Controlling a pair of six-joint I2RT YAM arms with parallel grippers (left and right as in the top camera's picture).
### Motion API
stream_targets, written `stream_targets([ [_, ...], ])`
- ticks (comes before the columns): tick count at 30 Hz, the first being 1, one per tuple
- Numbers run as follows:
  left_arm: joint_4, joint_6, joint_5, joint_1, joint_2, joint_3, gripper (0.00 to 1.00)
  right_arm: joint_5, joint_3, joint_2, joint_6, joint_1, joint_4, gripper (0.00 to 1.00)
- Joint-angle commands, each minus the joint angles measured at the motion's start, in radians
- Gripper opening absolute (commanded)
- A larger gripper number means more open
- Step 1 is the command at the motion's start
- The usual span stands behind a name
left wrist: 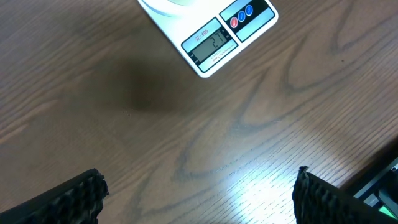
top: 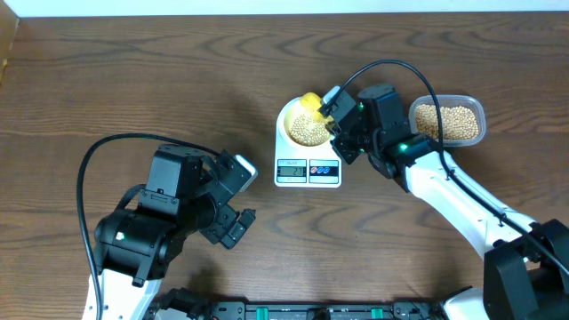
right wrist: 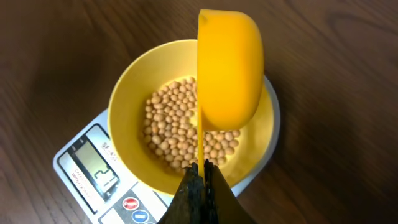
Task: Scoop item into bowl and weigh 50g on scale
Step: 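Move the empty scoop back over the soybean tub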
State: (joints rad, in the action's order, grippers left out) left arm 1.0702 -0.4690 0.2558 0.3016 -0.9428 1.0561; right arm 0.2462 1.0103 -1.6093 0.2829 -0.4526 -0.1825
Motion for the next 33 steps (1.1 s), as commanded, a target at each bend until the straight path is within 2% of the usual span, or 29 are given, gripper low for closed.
stream_targets([
  [1, 0.002, -0.006, -0.006, -0.006, -0.002, 0.033, 0.98, -0.001, -0.003, -0.001, 0.031, -0.013, 0.007, 0.01],
  [3, 0.002, -0.005, -0.006, -0.006, -0.002, 0.033, 0.98, 0.018, -0.003, -0.001, 0.029, -0.023, -0.002, 0.01],
  [6, 0.002, -0.006, -0.006, -0.006, -0.002, 0.033, 0.98, -0.07, -0.003, -0.001, 0.078, -0.028, 0.004, 0.01],
  [11, 0.002, -0.006, -0.006, -0.006, -0.002, 0.033, 0.98, -0.046, -0.003, 0.002, 0.077, -0.033, 0.003, 0.01],
  [18, 0.002, -0.006, -0.006, -0.006, -0.002, 0.033, 0.98, -0.05, -0.003, 0.16, 0.069, 0.015, 0.003, 0.01],
  [26, 0.002, -0.006, -0.006, -0.006, -0.002, 0.033, 0.98, -0.106, -0.003, 0.364, 0.069, 0.228, -0.233, 0.01],
  [33, 0.002, -0.006, -0.006, -0.006, -0.002, 0.033, 0.98, -0.112, -0.004, 0.369, 0.069, 0.471, -0.37, 0.01],
])
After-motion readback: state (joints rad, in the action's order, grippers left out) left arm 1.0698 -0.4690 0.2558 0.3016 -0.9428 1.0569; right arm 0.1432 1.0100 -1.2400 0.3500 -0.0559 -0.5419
